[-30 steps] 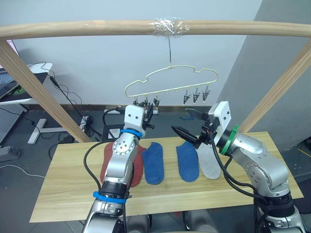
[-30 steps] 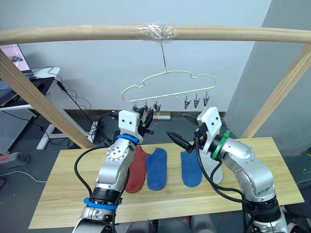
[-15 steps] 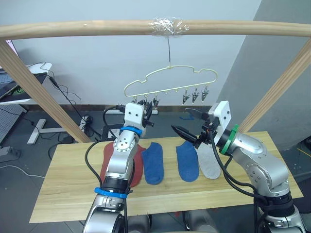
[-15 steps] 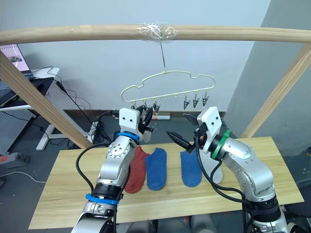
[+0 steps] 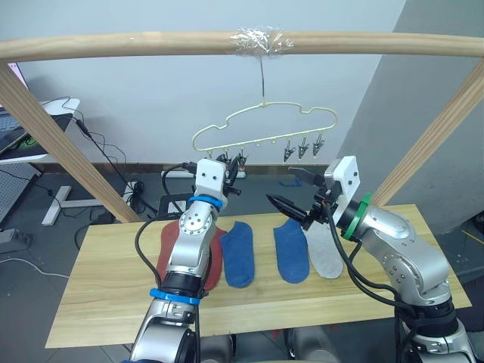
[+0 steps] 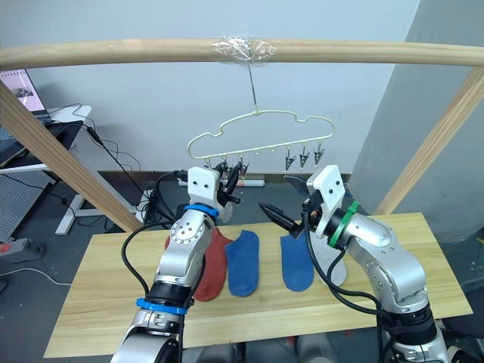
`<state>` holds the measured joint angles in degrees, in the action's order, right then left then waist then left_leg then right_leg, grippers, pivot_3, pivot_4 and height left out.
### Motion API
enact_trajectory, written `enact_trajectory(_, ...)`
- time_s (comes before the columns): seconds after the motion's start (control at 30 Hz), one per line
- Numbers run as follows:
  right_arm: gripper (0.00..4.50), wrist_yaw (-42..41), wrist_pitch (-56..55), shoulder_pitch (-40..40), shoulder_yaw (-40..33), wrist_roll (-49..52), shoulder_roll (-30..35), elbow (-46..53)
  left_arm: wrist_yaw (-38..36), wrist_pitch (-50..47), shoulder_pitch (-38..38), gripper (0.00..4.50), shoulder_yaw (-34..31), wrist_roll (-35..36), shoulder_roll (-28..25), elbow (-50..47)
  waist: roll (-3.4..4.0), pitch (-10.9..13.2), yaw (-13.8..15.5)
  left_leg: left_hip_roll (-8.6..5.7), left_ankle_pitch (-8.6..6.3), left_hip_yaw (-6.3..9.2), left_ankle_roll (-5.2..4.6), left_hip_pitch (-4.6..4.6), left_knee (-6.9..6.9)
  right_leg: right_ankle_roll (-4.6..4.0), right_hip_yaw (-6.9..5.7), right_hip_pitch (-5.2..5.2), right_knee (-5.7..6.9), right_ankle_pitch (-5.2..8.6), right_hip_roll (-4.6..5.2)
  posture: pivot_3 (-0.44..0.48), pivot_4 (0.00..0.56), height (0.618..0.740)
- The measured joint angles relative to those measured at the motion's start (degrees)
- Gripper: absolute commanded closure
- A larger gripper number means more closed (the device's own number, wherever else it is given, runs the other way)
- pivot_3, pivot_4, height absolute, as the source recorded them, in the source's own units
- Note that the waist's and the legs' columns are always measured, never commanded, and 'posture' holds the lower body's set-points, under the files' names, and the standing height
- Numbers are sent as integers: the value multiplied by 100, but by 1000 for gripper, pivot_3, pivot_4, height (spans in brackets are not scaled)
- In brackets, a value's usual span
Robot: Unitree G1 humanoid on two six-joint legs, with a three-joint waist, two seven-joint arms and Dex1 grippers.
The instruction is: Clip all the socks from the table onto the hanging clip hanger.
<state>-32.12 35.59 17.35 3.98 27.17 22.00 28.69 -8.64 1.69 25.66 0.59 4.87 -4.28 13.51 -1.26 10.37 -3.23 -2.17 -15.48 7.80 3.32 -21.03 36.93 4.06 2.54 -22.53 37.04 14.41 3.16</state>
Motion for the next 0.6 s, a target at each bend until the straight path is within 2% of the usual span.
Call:
enact_trajectory(0.13,0,1,0,0,0,0,0,0,-62,6,2,3947,0,20,1,0,0,0,0,0,0,0,0,0,0,0,0,0,0,0,0,-132,137,740)
enact_trajectory(0.2,0,1,0,0,0,0,0,0,-73,8,4,4199,0,23,4,0,0,0,0,0,0,0,0,0,0,0,0,0,0,0,0,-132,137,740)
enact_trajectory(0.6,0,1,-41,-57,2,-24,0,0,-91,-1,8,4199,-5,20,-4,-4,0,0,0,0,0,0,0,0,1,0,0,0,1,0,0,-124,130,740)
